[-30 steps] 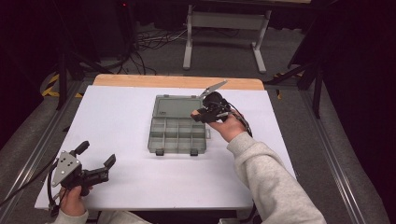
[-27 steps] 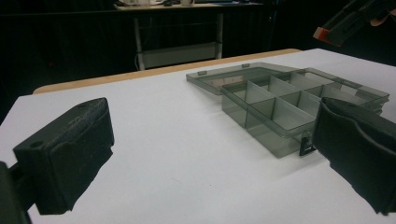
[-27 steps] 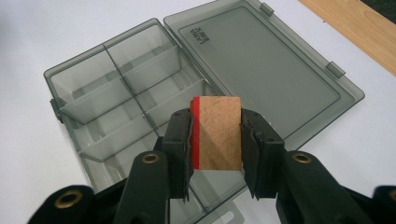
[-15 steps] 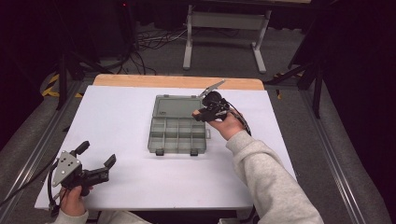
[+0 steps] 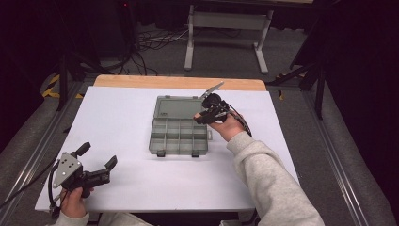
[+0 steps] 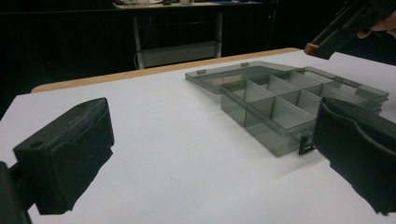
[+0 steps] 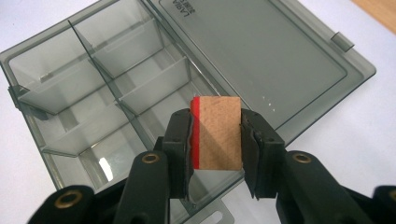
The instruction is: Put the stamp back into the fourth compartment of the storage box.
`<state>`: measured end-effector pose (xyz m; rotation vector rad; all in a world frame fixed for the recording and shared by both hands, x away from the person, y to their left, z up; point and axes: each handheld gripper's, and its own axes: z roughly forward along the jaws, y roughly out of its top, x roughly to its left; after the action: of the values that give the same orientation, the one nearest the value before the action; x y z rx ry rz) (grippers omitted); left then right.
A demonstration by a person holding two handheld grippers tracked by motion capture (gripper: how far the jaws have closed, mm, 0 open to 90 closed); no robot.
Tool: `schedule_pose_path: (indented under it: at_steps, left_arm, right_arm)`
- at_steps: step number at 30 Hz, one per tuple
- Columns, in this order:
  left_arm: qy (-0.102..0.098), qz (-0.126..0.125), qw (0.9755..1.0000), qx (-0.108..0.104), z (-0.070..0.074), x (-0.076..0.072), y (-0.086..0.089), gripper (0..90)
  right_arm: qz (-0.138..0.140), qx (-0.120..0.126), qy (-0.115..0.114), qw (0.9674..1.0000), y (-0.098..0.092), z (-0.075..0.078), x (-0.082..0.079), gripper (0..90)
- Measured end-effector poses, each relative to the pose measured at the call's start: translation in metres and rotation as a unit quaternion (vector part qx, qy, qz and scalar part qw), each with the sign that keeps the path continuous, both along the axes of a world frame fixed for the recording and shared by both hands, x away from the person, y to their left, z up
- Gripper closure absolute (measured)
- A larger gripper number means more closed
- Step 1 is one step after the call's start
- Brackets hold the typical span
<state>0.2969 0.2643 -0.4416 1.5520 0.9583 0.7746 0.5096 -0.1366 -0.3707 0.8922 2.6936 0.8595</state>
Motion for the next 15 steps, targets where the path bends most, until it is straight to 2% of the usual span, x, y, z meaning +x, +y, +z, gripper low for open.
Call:
schedule_pose_path:
  at_steps: [15]
  left_arm:
    - [0.002, 0.000, 1.0000, 0.000, 0.000, 0.000, 0.000, 0.1]
  right_arm:
    - [0.007, -0.026, 0.033, 0.9991, 0.003, -0.013, 0.005, 65.6]
